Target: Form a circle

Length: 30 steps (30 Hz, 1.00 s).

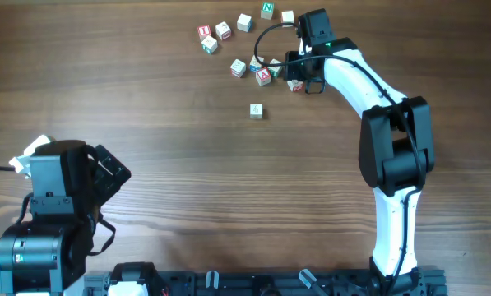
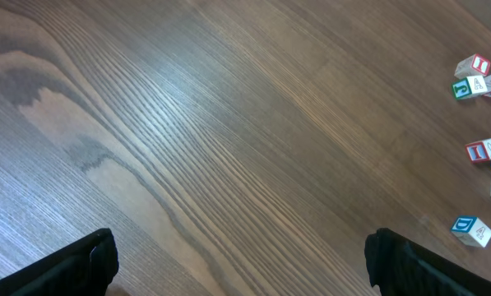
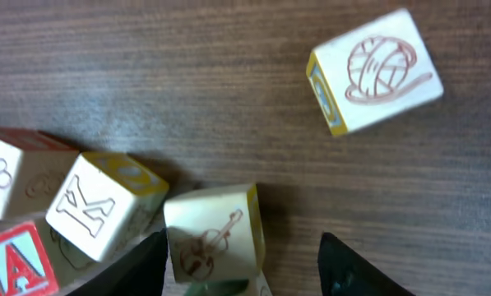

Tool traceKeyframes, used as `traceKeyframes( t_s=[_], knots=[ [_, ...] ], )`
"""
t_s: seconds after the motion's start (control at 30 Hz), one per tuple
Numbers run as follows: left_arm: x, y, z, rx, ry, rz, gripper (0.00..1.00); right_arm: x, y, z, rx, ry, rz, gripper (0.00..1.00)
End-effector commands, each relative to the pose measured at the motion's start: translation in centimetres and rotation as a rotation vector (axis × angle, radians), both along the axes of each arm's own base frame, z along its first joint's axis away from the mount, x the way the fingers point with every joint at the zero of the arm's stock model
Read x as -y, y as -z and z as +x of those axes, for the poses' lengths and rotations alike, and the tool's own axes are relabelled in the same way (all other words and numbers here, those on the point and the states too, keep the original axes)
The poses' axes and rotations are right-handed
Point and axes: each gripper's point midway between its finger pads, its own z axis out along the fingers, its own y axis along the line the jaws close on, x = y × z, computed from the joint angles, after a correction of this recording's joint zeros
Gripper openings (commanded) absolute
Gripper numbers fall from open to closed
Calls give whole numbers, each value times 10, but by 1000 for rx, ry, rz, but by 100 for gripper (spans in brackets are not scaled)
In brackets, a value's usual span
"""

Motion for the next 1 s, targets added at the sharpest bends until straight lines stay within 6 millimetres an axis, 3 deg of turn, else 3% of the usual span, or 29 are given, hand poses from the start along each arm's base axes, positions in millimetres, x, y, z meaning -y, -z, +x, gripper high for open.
traceKeyframes(
  t_s=[0.0,0.13,0.2,0.43,0.57,0.67,0.8,0.93,0.97],
  knots=[
    [-3,1,0,1,-20,6,100,1,3,11,28,-8,-17,58],
    [-3,1,0,1,-20,6,100,0,17,13,24,-12,-20,54],
    [-3,1,0,1,-20,6,100,0,26,12,16,-46,-40,48],
    [-3,1,0,1,-20,6,100,-1,22,18,47,-49,-51,29],
    [-3,1,0,1,-20,6,100,2,9,24,62,-37,-67,21],
    [-3,1,0,1,-20,6,100,0,-18,29,77,-36,-63,17],
    [-3,1,0,1,-20,6,100,3,-76,31,124,-28,-66,16],
    [-3,1,0,1,-20,6,100,9,-137,11,154,-24,-64,15],
    [-3,1,0,1,-20,6,100,13,-162,-3,162,-23,-61,16]
  ],
)
